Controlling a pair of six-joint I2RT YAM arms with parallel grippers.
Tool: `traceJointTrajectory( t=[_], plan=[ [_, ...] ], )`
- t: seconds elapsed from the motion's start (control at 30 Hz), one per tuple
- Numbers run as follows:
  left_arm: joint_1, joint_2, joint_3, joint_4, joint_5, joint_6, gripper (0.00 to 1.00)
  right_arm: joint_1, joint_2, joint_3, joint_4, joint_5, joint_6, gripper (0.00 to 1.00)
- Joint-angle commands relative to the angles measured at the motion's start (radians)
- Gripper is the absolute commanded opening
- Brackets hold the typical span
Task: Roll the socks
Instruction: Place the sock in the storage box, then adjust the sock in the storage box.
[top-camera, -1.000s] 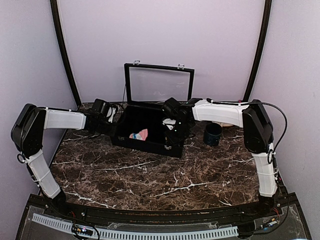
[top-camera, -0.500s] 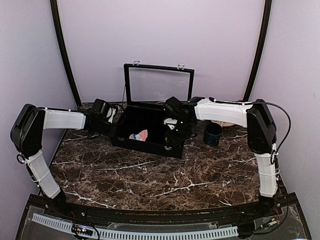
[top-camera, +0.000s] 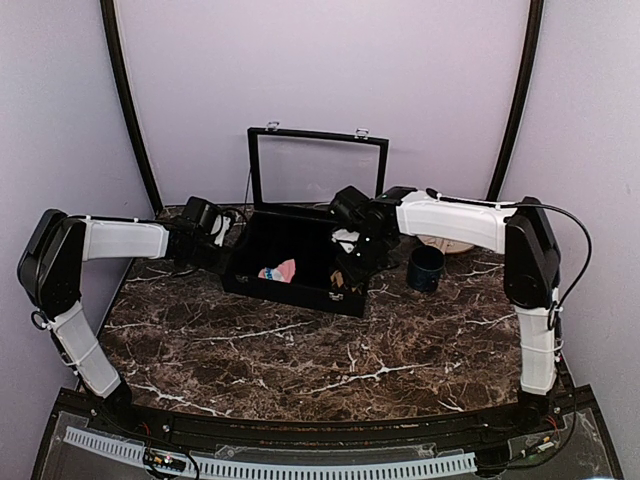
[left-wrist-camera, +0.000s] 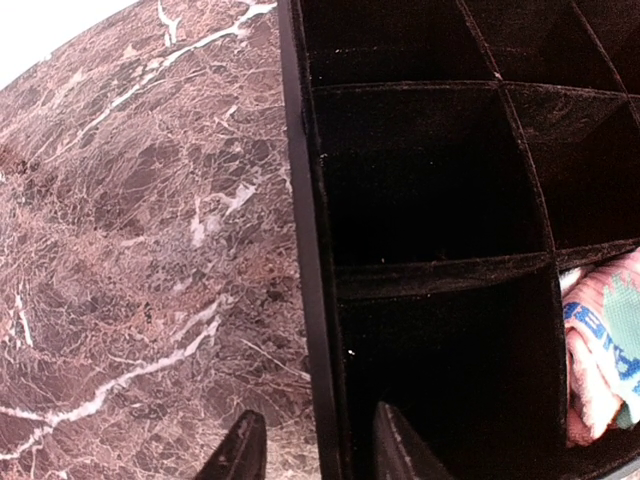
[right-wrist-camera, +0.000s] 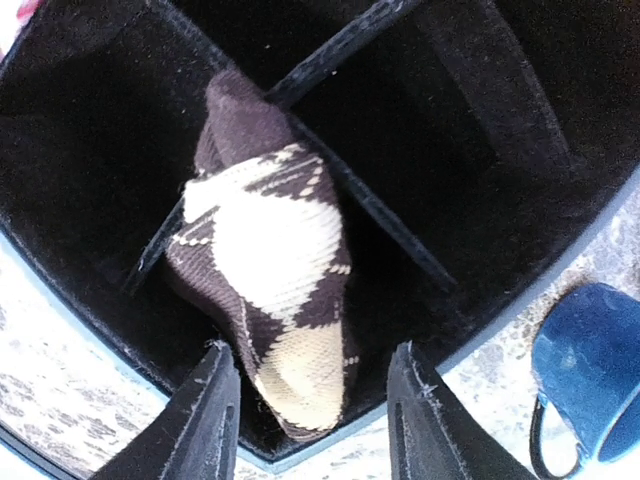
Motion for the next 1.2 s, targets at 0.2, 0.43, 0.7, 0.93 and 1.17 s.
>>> traceJointTrajectory(
  t=[0.2, 0.43, 0.7, 0.93, 1.17],
  plan=[
    [-0.008, -0.029, -0.029, -0.089, 0.017, -0.004, 0.46, -0.002, -0.014, 0.065, 0.048, 0.029, 0.007, 0.43],
    [-0.007, -0.048, -0.022, -0.089, 0.013, -0.009, 0.48, -0.004, 0.004, 0.040, 0.053, 0.023, 0.004, 0.16],
    [-0.008, -0.067, -0.005, -0.086, 0.020, -0.014, 0.53, -0.014, 0.038, -0.022, 0.082, -0.022, 0.007, 0.09],
    [-0.008, -0.086, 0.028, -0.091, 0.019, -0.011, 0.56, -0.017, 0.055, -0.072, 0.111, -0.061, 0.017, 0.09],
    [-0.007, -0.102, 0.058, -0.093, 0.025, -0.011, 0.58, -0.016, 0.061, -0.088, 0.127, -0.071, 0.025, 0.09]
  ],
)
